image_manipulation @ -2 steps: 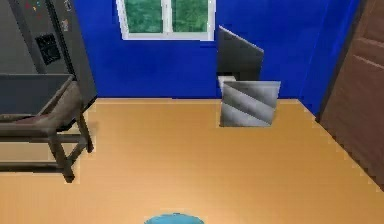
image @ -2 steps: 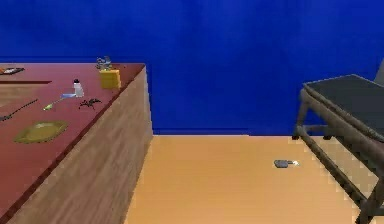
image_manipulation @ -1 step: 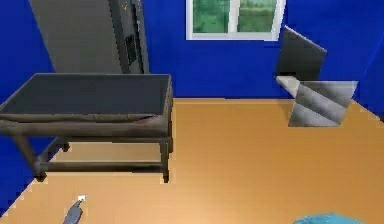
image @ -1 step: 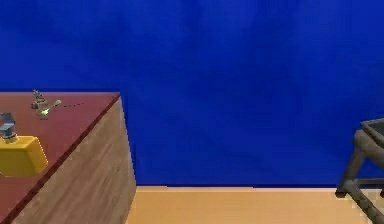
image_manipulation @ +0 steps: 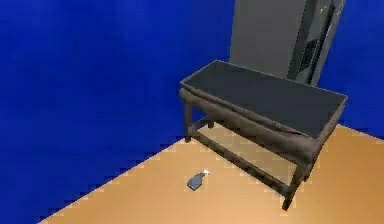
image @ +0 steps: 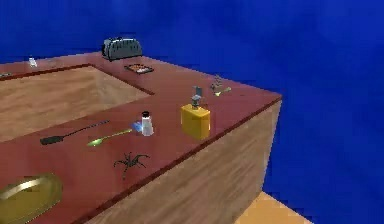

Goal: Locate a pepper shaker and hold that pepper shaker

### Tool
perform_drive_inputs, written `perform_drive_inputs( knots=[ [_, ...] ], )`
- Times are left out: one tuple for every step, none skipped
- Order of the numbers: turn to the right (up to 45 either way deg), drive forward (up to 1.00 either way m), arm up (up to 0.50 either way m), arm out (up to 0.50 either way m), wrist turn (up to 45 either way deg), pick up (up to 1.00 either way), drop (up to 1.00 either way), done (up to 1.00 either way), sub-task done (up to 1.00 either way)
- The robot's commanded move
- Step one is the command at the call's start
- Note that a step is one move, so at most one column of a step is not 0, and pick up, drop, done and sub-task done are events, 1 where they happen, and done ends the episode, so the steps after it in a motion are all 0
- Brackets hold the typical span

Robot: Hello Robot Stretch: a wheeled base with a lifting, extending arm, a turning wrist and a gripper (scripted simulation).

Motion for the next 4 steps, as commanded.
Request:
perform_drive_inputs(
  knots=[
    [-45.0,0.00,0.00,0.00,0.0,0.00,0.00,0.00,0.00],
    [-45.0,0.00,0.00,0.00,0.0,0.00,0.00,0.00,0.00],
    [-12.0,0.00,0.00,0.00,0.0,0.00,0.00,0.00,0.00],
    [0.0,0.00,0.50,0.00,0.0,0.00,0.00,0.00,0.00]
  ],
)
